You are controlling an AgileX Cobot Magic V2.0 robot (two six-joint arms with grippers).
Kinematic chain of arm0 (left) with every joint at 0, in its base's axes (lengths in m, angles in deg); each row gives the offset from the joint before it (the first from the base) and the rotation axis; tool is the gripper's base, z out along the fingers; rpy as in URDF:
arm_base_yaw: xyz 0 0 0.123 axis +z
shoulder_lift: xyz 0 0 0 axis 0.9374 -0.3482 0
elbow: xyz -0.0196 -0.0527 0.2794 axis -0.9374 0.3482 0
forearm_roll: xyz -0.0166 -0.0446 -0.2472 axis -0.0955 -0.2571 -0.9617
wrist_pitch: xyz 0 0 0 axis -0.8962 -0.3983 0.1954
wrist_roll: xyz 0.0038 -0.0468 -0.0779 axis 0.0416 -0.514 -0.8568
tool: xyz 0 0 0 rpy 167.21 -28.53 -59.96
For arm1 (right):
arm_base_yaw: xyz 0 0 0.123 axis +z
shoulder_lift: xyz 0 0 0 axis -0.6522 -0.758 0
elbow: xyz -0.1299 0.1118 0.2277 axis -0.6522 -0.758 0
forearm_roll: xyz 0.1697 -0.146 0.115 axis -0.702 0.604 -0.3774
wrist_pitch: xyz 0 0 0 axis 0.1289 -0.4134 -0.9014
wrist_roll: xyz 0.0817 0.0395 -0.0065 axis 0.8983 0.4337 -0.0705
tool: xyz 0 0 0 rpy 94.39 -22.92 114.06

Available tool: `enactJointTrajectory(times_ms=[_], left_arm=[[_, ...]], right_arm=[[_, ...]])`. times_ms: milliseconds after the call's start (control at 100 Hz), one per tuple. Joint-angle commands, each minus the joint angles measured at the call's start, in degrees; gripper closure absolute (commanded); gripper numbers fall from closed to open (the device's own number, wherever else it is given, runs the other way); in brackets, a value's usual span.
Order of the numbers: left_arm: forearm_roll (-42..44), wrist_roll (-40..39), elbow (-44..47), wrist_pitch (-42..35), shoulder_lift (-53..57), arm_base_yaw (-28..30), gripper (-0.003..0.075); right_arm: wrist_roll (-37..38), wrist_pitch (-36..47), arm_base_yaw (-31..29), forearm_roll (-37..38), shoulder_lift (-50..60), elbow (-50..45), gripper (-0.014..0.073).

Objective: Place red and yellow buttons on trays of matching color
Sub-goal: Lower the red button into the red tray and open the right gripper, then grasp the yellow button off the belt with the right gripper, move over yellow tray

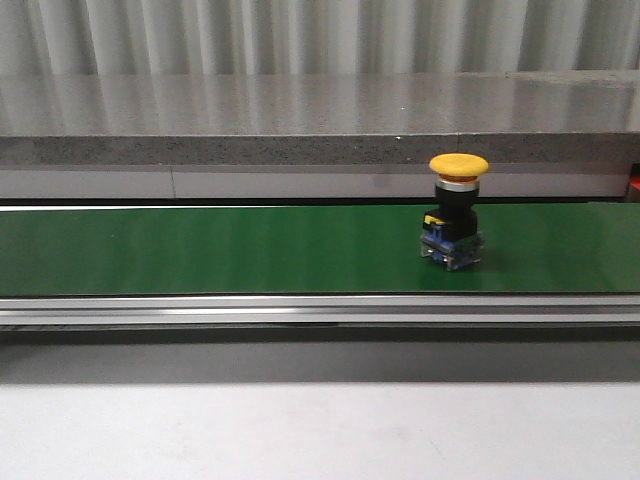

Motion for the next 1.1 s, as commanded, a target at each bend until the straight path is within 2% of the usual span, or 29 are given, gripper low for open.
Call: enactJointTrajectory(times_ms=[0,220,750,950,1090], left_arm=[[-0.7,-0.3,-1.5,-4.3,-0.2,-0.6,0.0740],[-0.7,-0.3,-1.5,-4.3,-0.2,-0.6,0.0740],[-0.7,-0.3,-1.5,-4.3,-0.2,-0.6,0.0740],[-0.7,-0.3,-1.5,-4.3,-0.2,-0.6,0.0740],[-0.7,-0.3,-1.5,-4.3,-0.2,-0.6,0.0740]], right_arm=[[1.6,0.1,-0.5,-1.7,6.7,1.5,0.0110],[5.0,1.2,0.0,-9.4,14.7,-5.7,0.0144],[5.0,4.4,3.3,-13.6,38.4,-32.0,0.0147],[5.0,3.2,6.0,-15.6,44.7,-38.1,0.0147],[5.0,1.9,9.9,-15.8,47.2,-40.1,0.0147]])
